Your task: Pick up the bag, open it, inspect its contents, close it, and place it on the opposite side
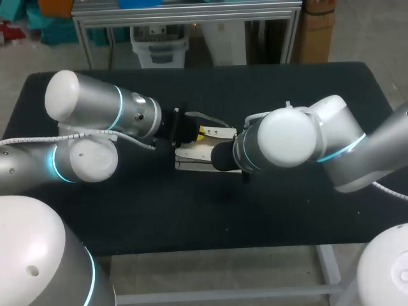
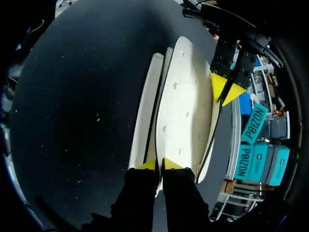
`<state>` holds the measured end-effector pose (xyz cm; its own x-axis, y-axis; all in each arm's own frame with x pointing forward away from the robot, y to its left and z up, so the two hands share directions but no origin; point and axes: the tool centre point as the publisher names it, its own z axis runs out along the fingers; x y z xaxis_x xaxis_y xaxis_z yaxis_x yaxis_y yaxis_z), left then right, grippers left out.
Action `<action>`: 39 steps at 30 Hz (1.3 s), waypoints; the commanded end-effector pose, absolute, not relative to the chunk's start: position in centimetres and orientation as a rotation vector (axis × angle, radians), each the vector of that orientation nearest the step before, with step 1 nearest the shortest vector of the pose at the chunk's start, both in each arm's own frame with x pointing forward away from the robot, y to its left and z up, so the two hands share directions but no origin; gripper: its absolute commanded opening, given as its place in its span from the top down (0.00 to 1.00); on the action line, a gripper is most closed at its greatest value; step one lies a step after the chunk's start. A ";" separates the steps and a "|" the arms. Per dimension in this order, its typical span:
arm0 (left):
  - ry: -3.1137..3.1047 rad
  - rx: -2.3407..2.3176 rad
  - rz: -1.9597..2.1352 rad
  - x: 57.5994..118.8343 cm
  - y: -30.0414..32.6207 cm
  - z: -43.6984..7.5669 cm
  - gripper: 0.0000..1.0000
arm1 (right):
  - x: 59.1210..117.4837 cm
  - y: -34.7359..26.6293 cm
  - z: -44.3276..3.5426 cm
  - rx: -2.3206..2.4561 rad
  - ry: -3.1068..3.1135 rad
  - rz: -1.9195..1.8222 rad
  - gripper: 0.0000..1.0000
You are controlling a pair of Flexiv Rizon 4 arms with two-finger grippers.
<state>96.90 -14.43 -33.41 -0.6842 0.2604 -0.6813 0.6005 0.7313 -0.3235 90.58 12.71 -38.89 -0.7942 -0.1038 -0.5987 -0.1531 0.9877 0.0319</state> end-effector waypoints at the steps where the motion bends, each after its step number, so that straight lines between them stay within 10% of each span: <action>1: 2.358 0.692 -0.840 98.4 -12.5 -31.3 1.00 | 90.3 12.3 -39.6 -0.182 2.493 0.103 1.00; 7: 2.423 0.692 -0.883 99.7 -12.1 -30.6 1.00 | 90.3 12.3 -39.6 -0.182 2.493 0.103 1.00; 9: 2.429 0.698 -0.878 99.6 -12.2 -30.8 0.51 | 90.3 12.3 -39.6 -0.182 2.493 0.103 1.00; 10: 2.439 0.710 -0.882 99.6 -12.2 -30.9 0.00 | 90.3 12.3 -39.6 -0.182 2.493 0.103 1.00; 39: 2.496 0.707 -0.907 97.3 -11.7 -31.6 0.00 | 90.3 12.3 -39.6 -0.182 2.493 0.103 1.00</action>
